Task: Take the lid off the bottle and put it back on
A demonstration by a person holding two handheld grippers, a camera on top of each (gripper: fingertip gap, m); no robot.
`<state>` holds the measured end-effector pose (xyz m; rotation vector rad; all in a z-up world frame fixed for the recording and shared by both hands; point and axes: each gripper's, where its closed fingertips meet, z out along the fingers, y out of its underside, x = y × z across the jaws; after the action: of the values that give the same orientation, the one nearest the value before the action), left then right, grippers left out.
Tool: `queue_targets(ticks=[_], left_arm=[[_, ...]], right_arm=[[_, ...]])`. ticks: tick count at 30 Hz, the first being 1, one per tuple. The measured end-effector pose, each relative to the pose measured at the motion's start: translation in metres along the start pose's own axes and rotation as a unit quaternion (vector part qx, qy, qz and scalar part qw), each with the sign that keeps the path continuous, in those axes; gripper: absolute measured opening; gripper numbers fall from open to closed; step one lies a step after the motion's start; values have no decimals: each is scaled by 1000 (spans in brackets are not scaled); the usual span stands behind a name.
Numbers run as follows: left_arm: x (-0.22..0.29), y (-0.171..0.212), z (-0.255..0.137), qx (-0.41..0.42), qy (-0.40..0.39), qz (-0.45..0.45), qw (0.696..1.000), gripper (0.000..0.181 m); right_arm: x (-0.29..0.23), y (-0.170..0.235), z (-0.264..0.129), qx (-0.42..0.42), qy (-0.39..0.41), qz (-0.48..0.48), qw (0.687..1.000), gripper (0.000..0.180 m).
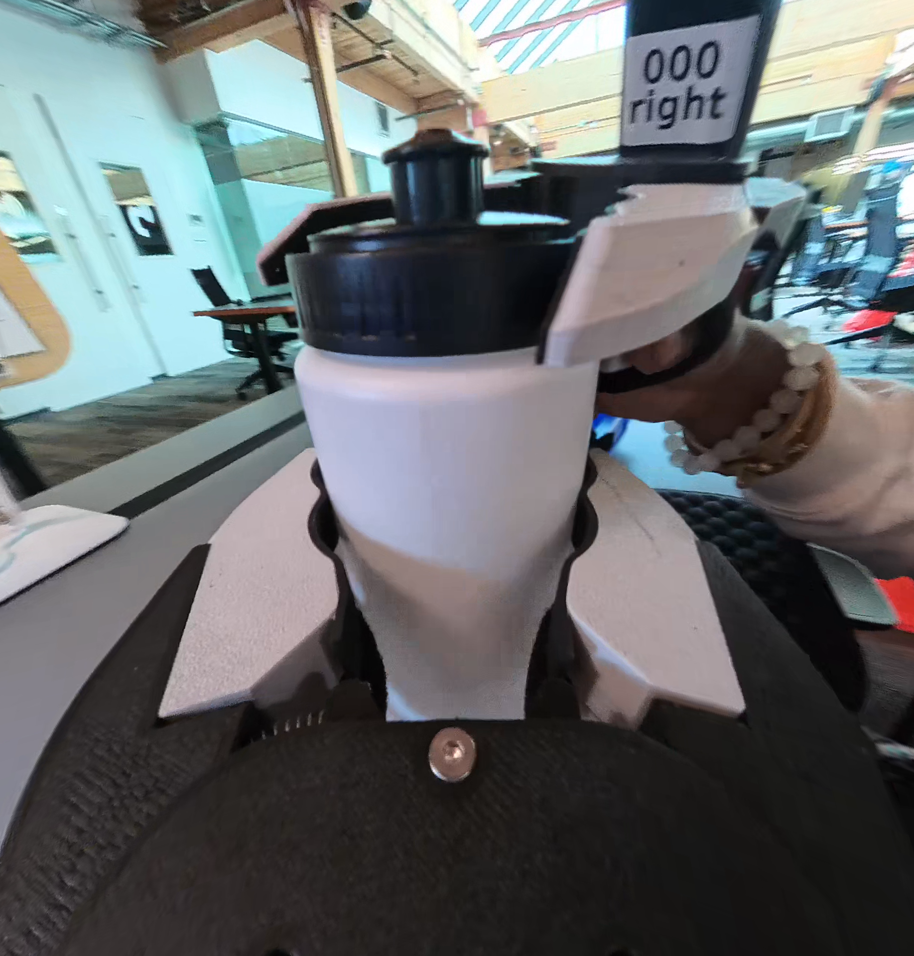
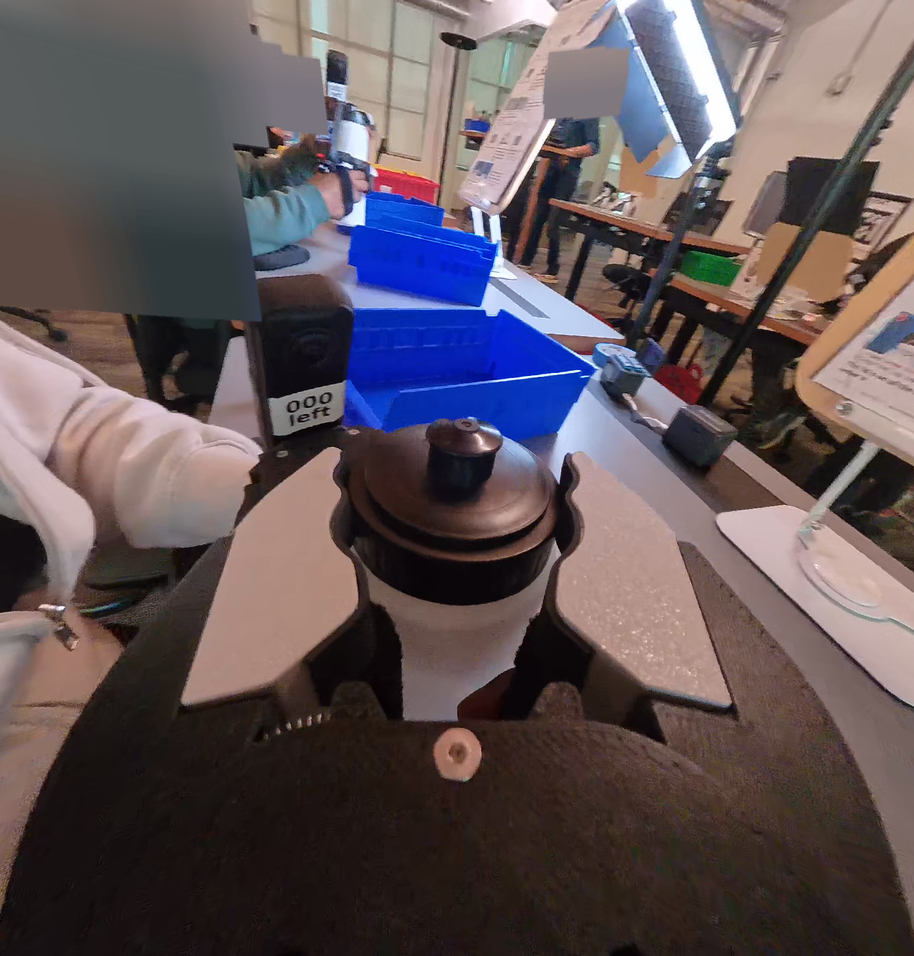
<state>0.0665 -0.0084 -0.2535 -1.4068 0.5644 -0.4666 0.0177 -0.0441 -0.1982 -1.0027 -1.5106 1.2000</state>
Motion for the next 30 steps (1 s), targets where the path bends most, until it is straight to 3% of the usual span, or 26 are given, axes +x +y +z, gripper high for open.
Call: queue_targets(ticks=[5, 13, 17, 20, 22, 26, 27, 28, 30], left_arm=[[-2, -1, -1, 7, -1, 8, 1000, 91], [-5, 1, 0, 14, 11, -16, 1000, 91], [-6, 2, -2, 12, 13, -31, 999, 91], [-7, -1, -11, -5, 26, -61, 998, 114], [-12, -16, -32, 4, 6, -79, 997, 122], [-15, -68, -114, 105, -104, -43, 988, 115], [-14, -73, -136, 110, -136, -22, 984, 112], [-14, -74, -157, 103, -165, -4, 981, 109], [-13, -68, -194, 75, -220, 24, 972, 103]], right_arm=[[2, -2, 1, 11, 19, -13, 1000, 77], [10, -1, 3, 42, -10, 47, 998, 78], [-2, 12, -2, 14, -73, 88, 993, 129], [-5, 27, -14, 18, -76, 76, 994, 134], [-3, 43, -16, 0, -62, 80, 995, 133], [-8, 65, 2, -32, -40, 72, 996, 125], [-9, 68, 8, -34, -31, 65, 997, 114], [-7, 70, 13, -37, -17, 57, 998, 91], [-1, 69, 17, -45, 10, 57, 997, 87]])
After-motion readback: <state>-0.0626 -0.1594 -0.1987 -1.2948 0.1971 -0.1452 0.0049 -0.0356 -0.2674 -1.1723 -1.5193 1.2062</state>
